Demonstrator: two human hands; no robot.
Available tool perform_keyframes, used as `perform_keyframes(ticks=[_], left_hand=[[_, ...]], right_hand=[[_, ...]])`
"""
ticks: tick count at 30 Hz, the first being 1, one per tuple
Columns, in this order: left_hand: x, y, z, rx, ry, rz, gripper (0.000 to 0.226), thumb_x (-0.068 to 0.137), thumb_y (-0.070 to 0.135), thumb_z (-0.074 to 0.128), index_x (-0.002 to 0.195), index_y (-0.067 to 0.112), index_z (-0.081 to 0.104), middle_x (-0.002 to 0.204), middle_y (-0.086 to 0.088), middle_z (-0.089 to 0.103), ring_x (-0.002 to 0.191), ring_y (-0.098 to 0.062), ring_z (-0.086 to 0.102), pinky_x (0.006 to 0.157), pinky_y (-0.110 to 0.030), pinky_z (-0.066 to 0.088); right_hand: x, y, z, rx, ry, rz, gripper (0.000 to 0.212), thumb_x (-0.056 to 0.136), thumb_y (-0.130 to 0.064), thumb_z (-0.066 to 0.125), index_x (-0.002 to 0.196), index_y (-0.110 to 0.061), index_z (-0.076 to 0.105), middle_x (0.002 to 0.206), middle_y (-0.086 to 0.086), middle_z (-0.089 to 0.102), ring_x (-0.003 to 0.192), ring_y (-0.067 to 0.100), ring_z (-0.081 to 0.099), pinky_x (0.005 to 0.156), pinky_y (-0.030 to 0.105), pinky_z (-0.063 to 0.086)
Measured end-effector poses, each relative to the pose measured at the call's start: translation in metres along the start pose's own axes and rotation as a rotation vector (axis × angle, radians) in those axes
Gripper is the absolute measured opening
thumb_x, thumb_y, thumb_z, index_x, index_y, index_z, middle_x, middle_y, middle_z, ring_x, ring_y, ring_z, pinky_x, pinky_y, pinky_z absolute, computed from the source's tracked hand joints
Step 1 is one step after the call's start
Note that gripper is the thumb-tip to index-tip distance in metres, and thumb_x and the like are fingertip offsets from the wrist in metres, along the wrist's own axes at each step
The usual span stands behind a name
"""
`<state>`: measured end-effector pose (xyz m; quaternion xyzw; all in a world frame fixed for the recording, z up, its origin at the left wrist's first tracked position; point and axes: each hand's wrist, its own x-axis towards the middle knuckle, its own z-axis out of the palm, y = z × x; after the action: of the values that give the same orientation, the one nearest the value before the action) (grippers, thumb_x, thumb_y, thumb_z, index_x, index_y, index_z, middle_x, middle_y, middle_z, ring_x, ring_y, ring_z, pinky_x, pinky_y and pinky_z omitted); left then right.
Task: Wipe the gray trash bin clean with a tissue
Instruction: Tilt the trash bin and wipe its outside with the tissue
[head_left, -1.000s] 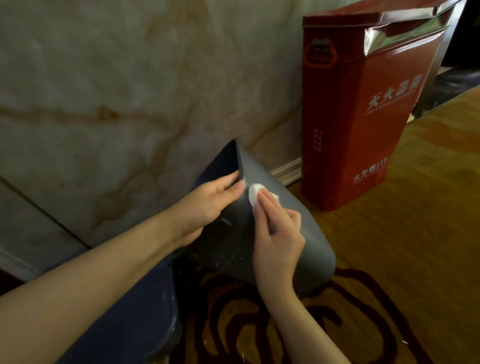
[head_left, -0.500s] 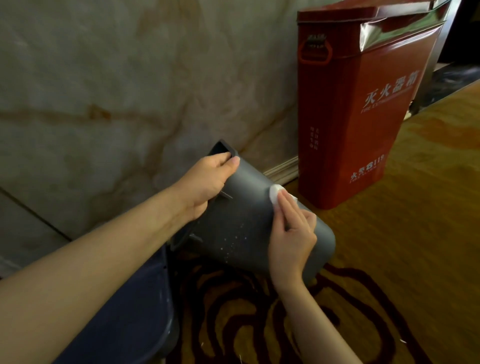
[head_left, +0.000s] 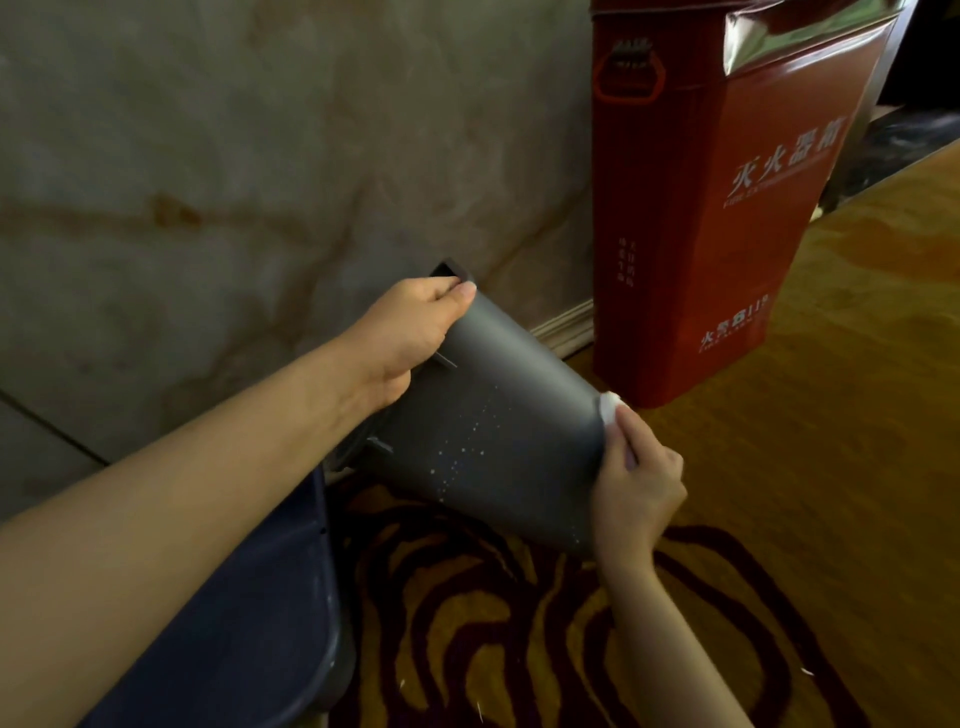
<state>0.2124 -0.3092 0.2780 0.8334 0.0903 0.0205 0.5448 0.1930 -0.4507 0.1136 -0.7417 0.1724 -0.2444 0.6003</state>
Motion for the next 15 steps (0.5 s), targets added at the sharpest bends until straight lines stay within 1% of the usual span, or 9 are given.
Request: perform_keyframes(ticks=[1, 3, 4, 5, 6, 8, 10, 13, 15], left_hand=[[0.001, 0.0, 0.0, 0.006, 0.026, 0.002, 0.033, 0.095, 0.02, 0.043, 0.121, 0.003, 0.056, 0.117, -0.009, 0.061, 0.121, -0.023, 0.053, 0.11, -0.037, 0.035], [0.001, 0.001, 0.0, 0.023, 0.061, 0.006, 0.029, 0.095, 0.019, 0.044, 0.113, 0.005, 0.06, 0.113, -0.009, 0.061, 0.119, -0.021, 0.054, 0.108, -0.034, 0.036], [0.001, 0.002, 0.0, 0.032, 0.065, 0.006, 0.025, 0.094, 0.02, 0.044, 0.104, 0.007, 0.063, 0.111, -0.011, 0.061, 0.115, -0.02, 0.054, 0.107, -0.034, 0.038], [0.001, 0.002, 0.0, 0.036, 0.07, 0.006, 0.022, 0.094, 0.02, 0.045, 0.093, 0.009, 0.064, 0.106, -0.013, 0.06, 0.109, -0.019, 0.054, 0.103, -0.035, 0.04], [0.001, 0.004, -0.001, 0.033, 0.078, 0.01, 0.022, 0.094, 0.02, 0.045, 0.087, 0.009, 0.062, 0.099, -0.014, 0.058, 0.1, -0.021, 0.053, 0.097, -0.036, 0.041], [0.003, 0.007, -0.002, 0.043, 0.093, 0.03, 0.018, 0.094, 0.022, 0.045, 0.092, 0.008, 0.056, 0.094, -0.012, 0.049, 0.09, -0.021, 0.046, 0.086, -0.037, 0.041], [0.004, 0.012, -0.004, 0.044, 0.094, 0.049, 0.013, 0.093, 0.022, 0.045, 0.097, 0.011, 0.052, 0.094, -0.013, 0.047, 0.087, -0.022, 0.044, 0.079, -0.036, 0.037], [0.004, 0.017, -0.004, 0.045, 0.065, 0.012, 0.018, 0.093, 0.022, 0.046, 0.094, 0.007, 0.056, 0.087, -0.019, 0.054, 0.083, -0.025, 0.052, 0.078, -0.037, 0.042], [0.007, 0.018, -0.005, 0.061, 0.077, -0.024, 0.024, 0.093, 0.022, 0.047, 0.082, 0.006, 0.06, 0.079, -0.014, 0.061, 0.077, -0.024, 0.059, 0.081, -0.037, 0.047]], right_hand=[[-0.006, -0.013, 0.005, 0.032, -0.006, -0.074, 0.027, 0.089, -0.014, 0.058, 0.115, -0.016, 0.064, 0.102, -0.01, 0.06, 0.094, 0.009, 0.05, 0.078, 0.02, 0.042], [-0.016, -0.039, 0.014, 0.113, -0.029, -0.166, 0.028, 0.086, -0.011, 0.062, 0.113, -0.014, 0.065, 0.106, -0.008, 0.066, 0.095, 0.008, 0.053, 0.082, 0.021, 0.046], [-0.022, -0.05, 0.018, 0.142, -0.044, -0.211, 0.028, 0.085, -0.011, 0.063, 0.113, -0.014, 0.066, 0.109, -0.006, 0.068, 0.094, 0.007, 0.053, 0.084, 0.017, 0.045], [-0.029, -0.061, 0.022, 0.164, -0.059, -0.266, 0.028, 0.085, -0.01, 0.064, 0.113, -0.014, 0.066, 0.111, -0.005, 0.068, 0.093, 0.005, 0.052, 0.084, 0.012, 0.044], [-0.036, -0.07, 0.025, 0.183, -0.075, -0.328, 0.029, 0.084, -0.009, 0.064, 0.113, -0.014, 0.066, 0.113, -0.004, 0.067, 0.092, 0.005, 0.051, 0.084, 0.009, 0.043], [-0.049, -0.084, 0.031, 0.219, -0.105, -0.45, 0.03, 0.083, -0.005, 0.065, 0.112, -0.013, 0.066, 0.116, -0.001, 0.066, 0.089, 0.01, 0.051, 0.081, 0.013, 0.044], [-0.05, -0.089, 0.031, 0.227, -0.102, -0.542, 0.03, 0.082, -0.001, 0.067, 0.111, -0.011, 0.067, 0.117, 0.002, 0.066, 0.084, 0.018, 0.052, 0.078, 0.02, 0.047], [-0.038, -0.073, 0.021, 0.154, -0.072, -0.576, 0.032, 0.083, 0.0, 0.064, 0.113, -0.012, 0.065, 0.118, -0.003, 0.064, 0.085, 0.018, 0.051, 0.078, 0.02, 0.045], [-0.028, -0.047, 0.006, 0.083, -0.038, -0.502, 0.035, 0.084, -0.002, 0.063, 0.117, -0.015, 0.062, 0.117, -0.007, 0.062, 0.091, 0.015, 0.054, 0.081, 0.018, 0.043]])
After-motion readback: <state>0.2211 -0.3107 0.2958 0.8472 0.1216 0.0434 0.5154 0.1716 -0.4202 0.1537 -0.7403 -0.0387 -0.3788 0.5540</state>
